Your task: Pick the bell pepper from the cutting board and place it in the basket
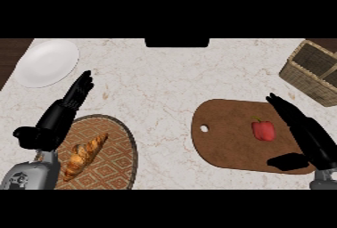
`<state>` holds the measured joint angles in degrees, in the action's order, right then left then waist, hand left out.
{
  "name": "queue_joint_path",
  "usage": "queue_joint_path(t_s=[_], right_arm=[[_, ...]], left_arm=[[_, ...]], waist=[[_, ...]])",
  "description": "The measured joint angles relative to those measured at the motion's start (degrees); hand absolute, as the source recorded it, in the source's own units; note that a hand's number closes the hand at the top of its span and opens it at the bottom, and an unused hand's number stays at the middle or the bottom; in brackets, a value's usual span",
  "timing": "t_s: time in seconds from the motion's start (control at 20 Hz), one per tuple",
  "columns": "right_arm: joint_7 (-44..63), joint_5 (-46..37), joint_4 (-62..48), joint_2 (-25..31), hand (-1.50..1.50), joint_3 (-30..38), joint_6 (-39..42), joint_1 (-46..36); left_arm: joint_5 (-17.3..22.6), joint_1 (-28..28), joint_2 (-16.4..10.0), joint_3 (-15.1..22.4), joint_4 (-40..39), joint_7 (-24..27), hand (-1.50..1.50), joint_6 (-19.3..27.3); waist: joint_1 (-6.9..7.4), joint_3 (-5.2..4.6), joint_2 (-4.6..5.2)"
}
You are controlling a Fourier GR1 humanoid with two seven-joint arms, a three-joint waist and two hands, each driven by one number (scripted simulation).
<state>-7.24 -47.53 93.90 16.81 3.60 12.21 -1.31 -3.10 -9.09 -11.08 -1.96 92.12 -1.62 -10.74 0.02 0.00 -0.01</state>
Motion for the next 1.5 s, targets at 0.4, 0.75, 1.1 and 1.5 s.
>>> queue_joint_path(t_s=[0.4,0.75,1.1,1.5], right_arm=[[0.25,-3.42,-6.55,-0.97,-1.5,-0.11,-1.43,-2.96],[-0.56,-4.64,-11.7,-1.42,-1.5,0.17,-1.83,-5.12],[-3.16,-6.15,-17.16,-0.27,1.5,-1.01,-0.48,-7.79],[-5.28,-10.29,-17.91,0.11,1.5,-3.82,-1.92,-6.93]], left_arm=[[-0.07,-0.54,-0.24,-1.66,-2.26,1.89,0.0,-2.07],[-0.92,-0.54,0.75,-1.77,-1.98,1.44,0.0,-2.29],[-1.94,-0.71,1.71,-1.21,-1.94,1.48,0.0,-2.05],[-1.39,-0.03,1.24,-2.01,-0.13,0.25,0.0,-2.87]], waist=[[0.0,-0.01,0.01],[0.01,-0.1,-0.04],[0.06,-0.58,-0.31],[-0.15,-0.92,-0.51]])
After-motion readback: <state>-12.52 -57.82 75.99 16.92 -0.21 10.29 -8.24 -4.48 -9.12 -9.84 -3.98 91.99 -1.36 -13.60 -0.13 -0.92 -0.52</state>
